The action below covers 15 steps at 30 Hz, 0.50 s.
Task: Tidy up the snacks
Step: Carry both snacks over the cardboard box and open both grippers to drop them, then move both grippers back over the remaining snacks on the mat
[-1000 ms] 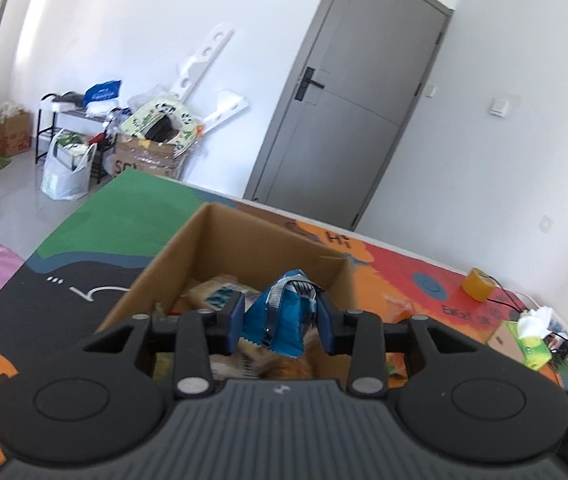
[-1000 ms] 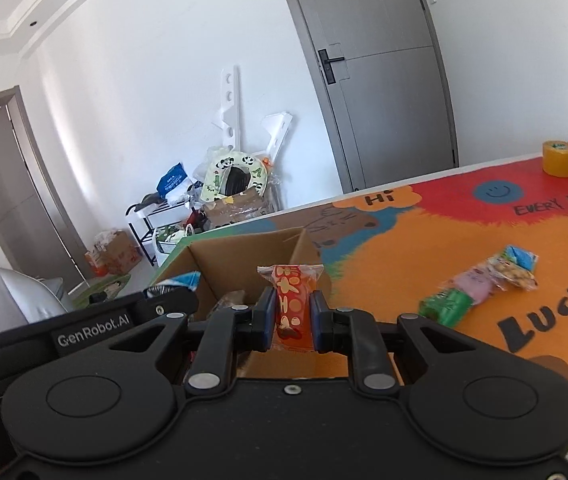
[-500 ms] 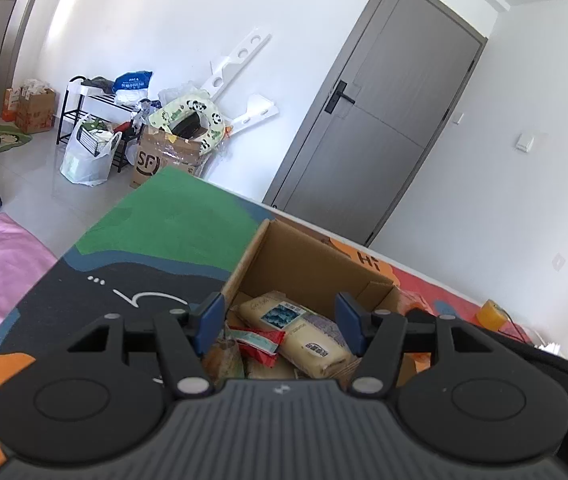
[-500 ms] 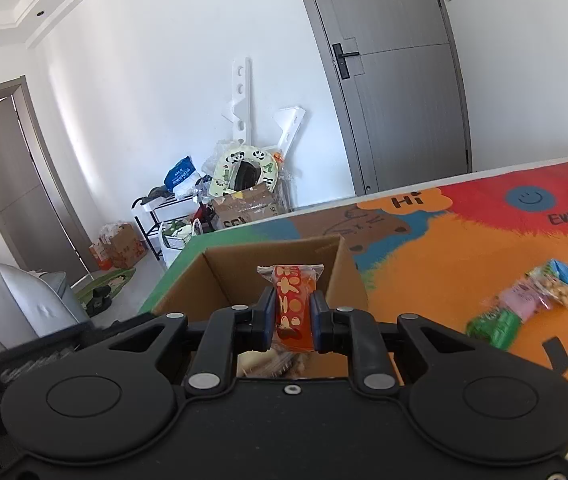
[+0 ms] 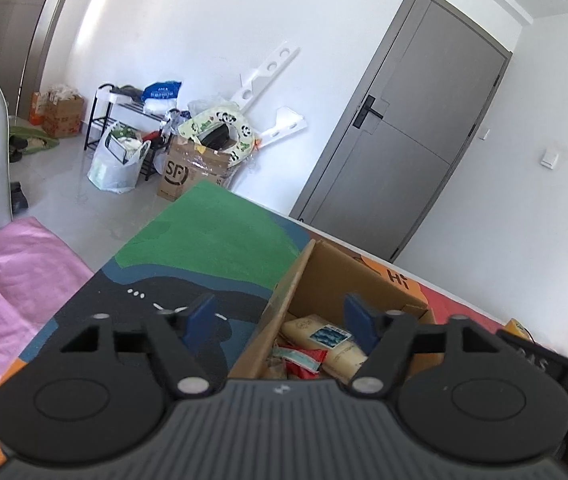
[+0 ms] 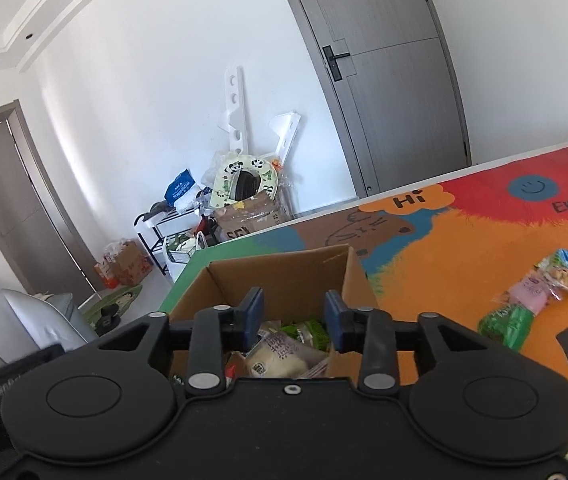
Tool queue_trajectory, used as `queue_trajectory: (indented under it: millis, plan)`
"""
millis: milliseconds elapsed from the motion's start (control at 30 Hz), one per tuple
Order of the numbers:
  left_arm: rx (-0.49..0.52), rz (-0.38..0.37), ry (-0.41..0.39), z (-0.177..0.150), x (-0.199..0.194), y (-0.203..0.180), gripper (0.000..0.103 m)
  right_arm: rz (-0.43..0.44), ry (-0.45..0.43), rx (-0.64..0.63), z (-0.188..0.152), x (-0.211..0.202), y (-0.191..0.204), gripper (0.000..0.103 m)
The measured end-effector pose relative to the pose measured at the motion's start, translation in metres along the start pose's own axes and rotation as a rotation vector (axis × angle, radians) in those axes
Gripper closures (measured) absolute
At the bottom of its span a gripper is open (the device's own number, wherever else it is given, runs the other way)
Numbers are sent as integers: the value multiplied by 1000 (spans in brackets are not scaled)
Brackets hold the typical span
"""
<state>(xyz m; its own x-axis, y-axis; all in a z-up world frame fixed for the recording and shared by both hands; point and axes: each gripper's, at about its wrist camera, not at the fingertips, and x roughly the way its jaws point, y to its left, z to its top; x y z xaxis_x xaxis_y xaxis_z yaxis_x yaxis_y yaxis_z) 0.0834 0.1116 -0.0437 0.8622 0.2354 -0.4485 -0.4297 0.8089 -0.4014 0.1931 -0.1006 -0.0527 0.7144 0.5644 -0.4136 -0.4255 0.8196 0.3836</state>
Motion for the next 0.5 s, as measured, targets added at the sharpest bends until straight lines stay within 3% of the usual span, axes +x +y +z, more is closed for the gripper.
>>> queue_trajectory:
  millis: [233,333,500]
  plan:
    - [45,9,-25,-2,-11,-18,17,-11,-13,18,1,-26,-18,48]
    - [65,4,-26,-4,-15,-26,16,-23,-20,2,1,-38,-26,38]
    - [88,-15,-9,-7,-15,-39,14,-50,-21,-12,0,-51,-42,30]
